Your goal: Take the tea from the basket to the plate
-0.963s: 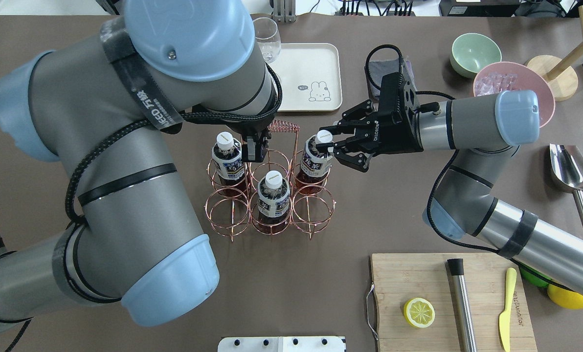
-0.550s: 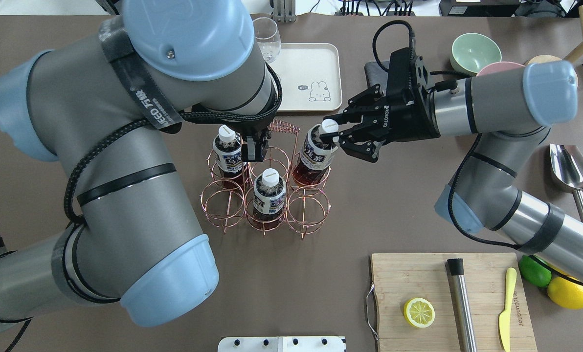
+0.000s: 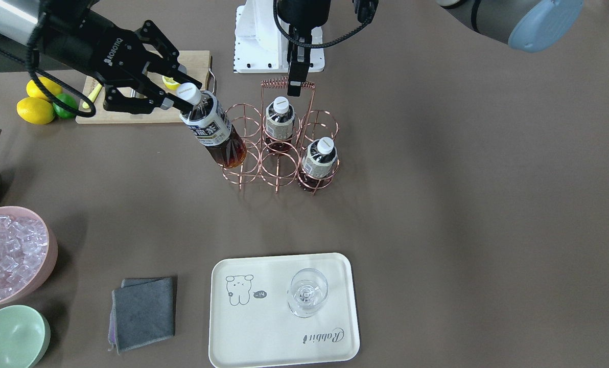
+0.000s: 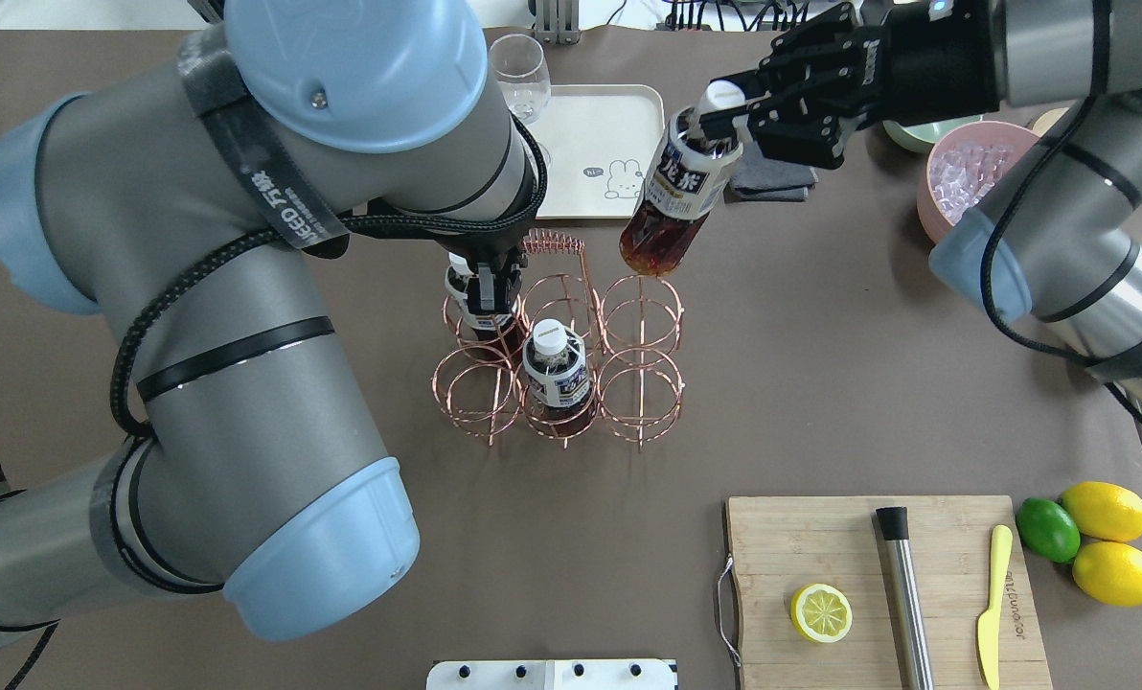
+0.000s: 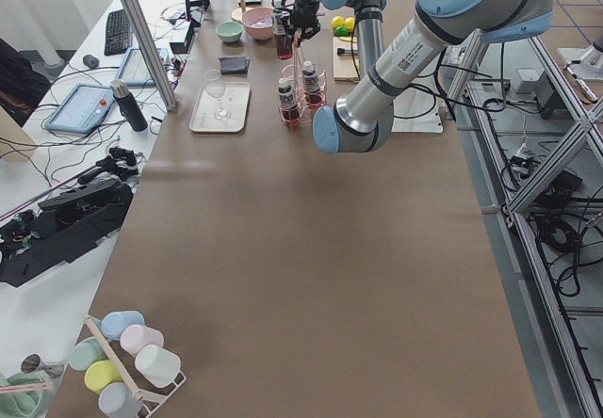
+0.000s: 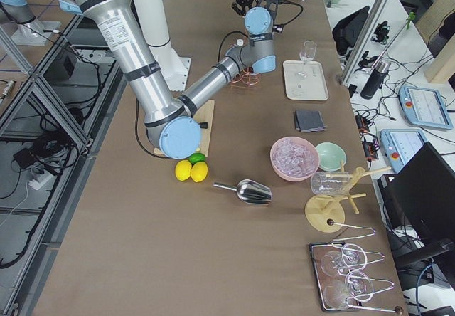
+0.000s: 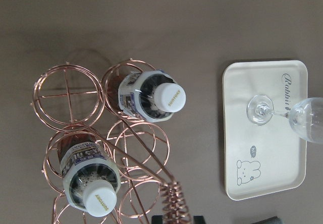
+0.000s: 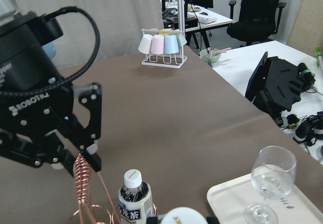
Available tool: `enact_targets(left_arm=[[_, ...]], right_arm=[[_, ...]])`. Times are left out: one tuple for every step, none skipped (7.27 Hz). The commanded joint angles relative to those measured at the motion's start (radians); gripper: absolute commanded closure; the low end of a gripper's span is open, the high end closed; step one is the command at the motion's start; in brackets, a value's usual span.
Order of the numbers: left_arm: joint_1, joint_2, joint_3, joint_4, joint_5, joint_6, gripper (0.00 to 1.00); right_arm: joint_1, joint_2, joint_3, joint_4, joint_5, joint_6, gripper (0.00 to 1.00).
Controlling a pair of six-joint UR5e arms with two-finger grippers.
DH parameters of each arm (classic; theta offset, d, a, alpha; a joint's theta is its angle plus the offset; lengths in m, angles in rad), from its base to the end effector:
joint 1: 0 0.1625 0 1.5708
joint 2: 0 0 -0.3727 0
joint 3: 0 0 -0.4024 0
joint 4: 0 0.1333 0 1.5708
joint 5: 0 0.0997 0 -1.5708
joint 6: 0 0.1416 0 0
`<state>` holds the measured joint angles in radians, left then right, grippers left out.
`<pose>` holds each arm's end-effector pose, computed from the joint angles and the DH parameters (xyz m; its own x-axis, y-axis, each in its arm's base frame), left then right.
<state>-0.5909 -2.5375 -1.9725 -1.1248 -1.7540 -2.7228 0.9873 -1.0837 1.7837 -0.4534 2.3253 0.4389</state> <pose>0.4042 -0.4006 -0.0154 -0.1863 -0.9567 -0.2236 0.6319 0.0576 -0.7729 -0.2771 -0.4856 0.1108 0.1620 -0.9517 0.2607 -0.2246 0.2217 0.9489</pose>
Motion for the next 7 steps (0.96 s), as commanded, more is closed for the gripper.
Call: enact_targets(left_arm=[[-0.026, 0.008, -0.034, 0.019, -0.002, 0.005, 1.00], [-0.058, 0.019, -0.067, 0.042, -0.004, 0.014, 1.00], [-0.088, 0.051, -0.110, 0.046, -0.007, 0.053, 1.00], [-0.130, 0.093, -0.139, 0.052, -0.039, 0.116, 1.00], [-0.203, 0.139, -0.141, 0.048, -0.115, 0.189, 1.00], [-0.287, 0.184, -0.143, 0.043, -0.181, 0.275, 1.00], [-0.372, 0.257, -0.138, 0.034, -0.238, 0.364, 1.00]], right_arm=[[0.108, 0.051, -0.053, -0.001, -0.013, 0.006, 1.00], [0.132, 0.104, -0.128, -0.001, -0.015, -0.008, 1.00], [0.148, 0.161, -0.208, -0.001, -0.023, -0.009, 1.00], [0.155, 0.229, -0.315, -0.001, -0.058, -0.015, 1.00], [0.152, 0.288, -0.410, -0.001, -0.101, -0.017, 1.00], [0.137, 0.335, -0.482, 0.001, -0.171, -0.019, 1.00], [0.095, 0.364, -0.530, 0.001, -0.285, -0.017, 1.00]])
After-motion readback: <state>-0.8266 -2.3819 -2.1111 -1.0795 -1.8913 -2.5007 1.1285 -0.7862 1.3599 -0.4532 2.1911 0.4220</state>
